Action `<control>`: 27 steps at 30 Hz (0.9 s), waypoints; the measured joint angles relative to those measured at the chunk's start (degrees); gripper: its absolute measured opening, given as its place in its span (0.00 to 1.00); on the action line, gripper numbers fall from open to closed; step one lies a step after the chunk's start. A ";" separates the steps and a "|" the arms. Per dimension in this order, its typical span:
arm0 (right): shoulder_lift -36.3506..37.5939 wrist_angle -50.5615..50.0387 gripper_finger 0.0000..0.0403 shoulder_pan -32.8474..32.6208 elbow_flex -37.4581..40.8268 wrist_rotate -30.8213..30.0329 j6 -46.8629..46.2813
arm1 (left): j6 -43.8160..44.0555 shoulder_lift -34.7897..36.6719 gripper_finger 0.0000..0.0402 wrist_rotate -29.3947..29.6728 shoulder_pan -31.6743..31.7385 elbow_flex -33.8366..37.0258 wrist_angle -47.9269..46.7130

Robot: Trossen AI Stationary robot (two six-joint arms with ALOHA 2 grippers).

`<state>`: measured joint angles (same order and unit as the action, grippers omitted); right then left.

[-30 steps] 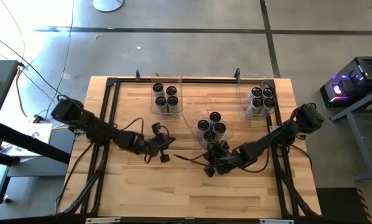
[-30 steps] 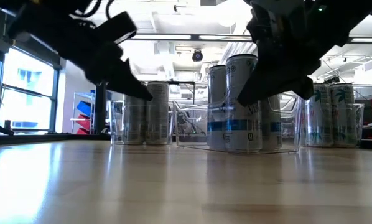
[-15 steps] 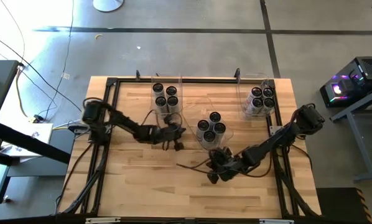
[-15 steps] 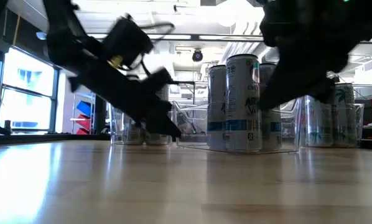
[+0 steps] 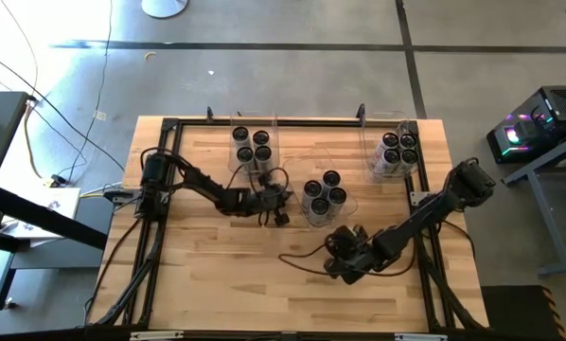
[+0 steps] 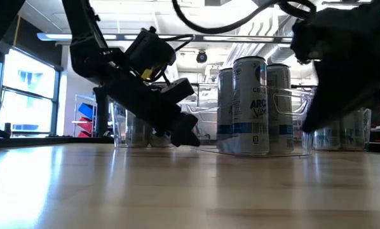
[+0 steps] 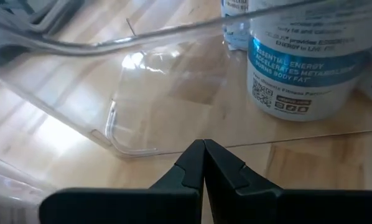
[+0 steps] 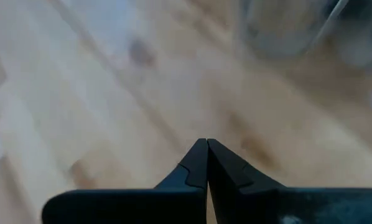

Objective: Sort soda cans
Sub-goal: Move the transparent bin to the top center of the table

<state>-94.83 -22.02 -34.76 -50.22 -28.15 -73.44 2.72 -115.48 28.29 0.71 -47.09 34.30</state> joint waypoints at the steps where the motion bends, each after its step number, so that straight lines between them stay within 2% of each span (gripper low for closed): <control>1: 0.00 0.00 0.00 0.42 0.00 -1.19 0.43 | -0.43 0.01 0.00 0.64 -0.32 0.00 0.00; 5: -0.02 -0.19 0.00 2.32 0.00 -5.98 3.70 | -0.66 2.05 0.00 5.12 -2.91 -0.02 -3.06; 7: -0.02 -0.54 0.00 3.60 0.00 -6.30 5.17 | 0.35 4.22 0.00 6.86 -4.93 -0.02 -6.00; 12: -0.04 -0.40 0.00 6.60 0.00 -6.11 8.75 | 4.46 11.56 0.00 6.60 -11.17 -0.04 -16.19; 21: -0.11 4.75 0.00 10.52 0.02 -7.33 14.68 | 7.72 24.32 0.00 7.49 -21.37 -0.04 -26.72; 27: -0.11 8.76 0.00 13.85 0.02 -8.66 19.67 | 13.23 32.74 0.00 14.63 -25.95 -0.04 -41.45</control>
<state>-94.94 -13.26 -20.92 -50.19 -36.81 -53.77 15.94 -82.74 42.91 -25.24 -47.13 -7.15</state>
